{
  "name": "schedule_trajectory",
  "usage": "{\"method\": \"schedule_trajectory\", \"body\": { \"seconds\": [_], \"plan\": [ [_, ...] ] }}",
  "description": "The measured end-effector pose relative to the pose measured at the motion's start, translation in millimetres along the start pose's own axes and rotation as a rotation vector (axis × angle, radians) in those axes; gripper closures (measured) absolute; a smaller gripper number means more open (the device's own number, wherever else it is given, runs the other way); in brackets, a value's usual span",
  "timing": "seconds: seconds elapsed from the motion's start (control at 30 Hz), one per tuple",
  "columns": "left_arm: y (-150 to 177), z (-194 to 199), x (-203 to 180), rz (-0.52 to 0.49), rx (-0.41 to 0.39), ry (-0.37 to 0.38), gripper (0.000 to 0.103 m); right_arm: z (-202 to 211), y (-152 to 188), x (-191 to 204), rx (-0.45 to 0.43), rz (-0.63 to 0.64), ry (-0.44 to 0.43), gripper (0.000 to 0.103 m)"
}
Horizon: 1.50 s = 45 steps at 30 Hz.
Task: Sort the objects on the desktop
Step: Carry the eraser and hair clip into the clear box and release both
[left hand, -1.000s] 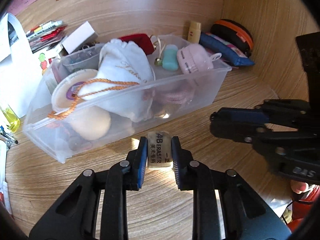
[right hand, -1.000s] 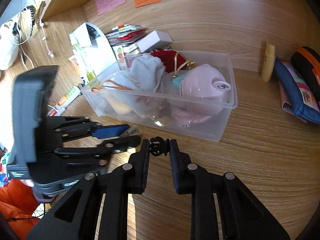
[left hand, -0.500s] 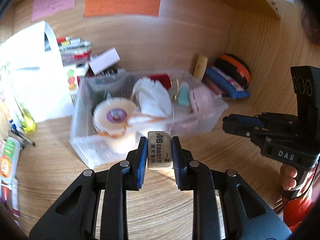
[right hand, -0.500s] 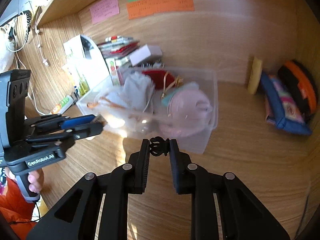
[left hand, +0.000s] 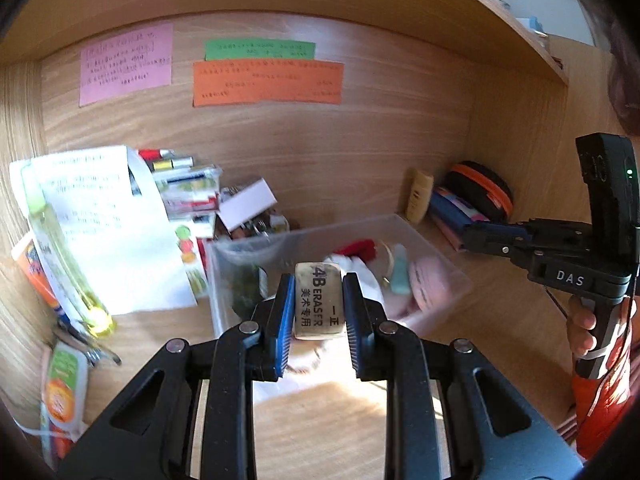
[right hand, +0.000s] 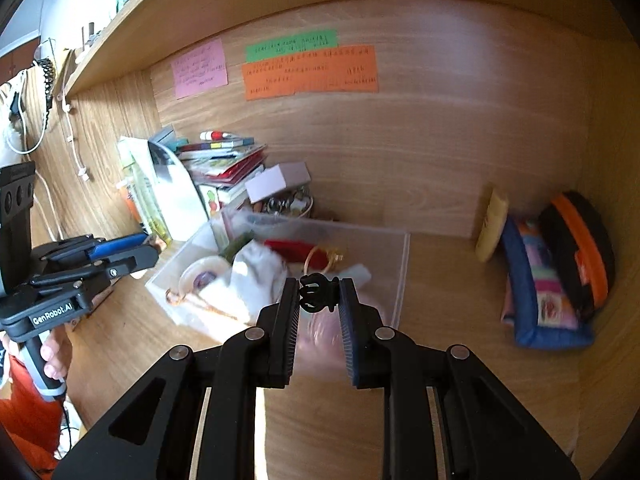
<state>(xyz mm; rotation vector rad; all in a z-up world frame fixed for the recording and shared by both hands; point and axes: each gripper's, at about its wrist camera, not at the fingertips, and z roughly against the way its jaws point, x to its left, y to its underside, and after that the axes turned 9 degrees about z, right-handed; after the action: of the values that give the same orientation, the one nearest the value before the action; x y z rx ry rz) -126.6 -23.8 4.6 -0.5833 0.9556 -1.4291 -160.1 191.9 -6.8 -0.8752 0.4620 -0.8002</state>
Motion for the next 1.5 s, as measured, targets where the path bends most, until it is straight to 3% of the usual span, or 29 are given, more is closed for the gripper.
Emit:
{"method": "schedule_trajectory", "body": {
  "seconds": [0.37,0.53,0.7,0.87,1.2,1.27,1.37,1.5],
  "plan": [
    [-37,-39,9,0.005,0.017,-0.028,0.08,-24,-43,4,-0.011,0.119,0.053,0.085],
    [-34,-60,6,-0.019,0.037,-0.039,0.08,-61,-38,5,0.066,0.154,0.046,0.085],
    [-23,-87,13,0.005,0.098,-0.034,0.08,-90,-27,-14,0.101,0.049,0.106,0.085],
    [-16,-105,20,0.016,0.151,-0.056,0.08,-103,-20,-22,0.115,0.016,0.127,0.085],
    [-13,-107,19,0.014,0.153,-0.085,0.08,-117,-13,-15,0.129,0.051,0.145,0.085],
    [-13,-103,18,0.011,0.141,-0.089,0.078,-117,-13,-14,0.127,0.055,0.142,0.085],
    [-15,-99,19,0.014,0.124,-0.093,0.066,-116,-14,-12,0.124,0.063,0.135,0.084],
    [-17,-94,19,0.017,0.102,-0.095,0.059,-112,-15,-11,0.114,0.072,0.142,0.066]
  ]
}}
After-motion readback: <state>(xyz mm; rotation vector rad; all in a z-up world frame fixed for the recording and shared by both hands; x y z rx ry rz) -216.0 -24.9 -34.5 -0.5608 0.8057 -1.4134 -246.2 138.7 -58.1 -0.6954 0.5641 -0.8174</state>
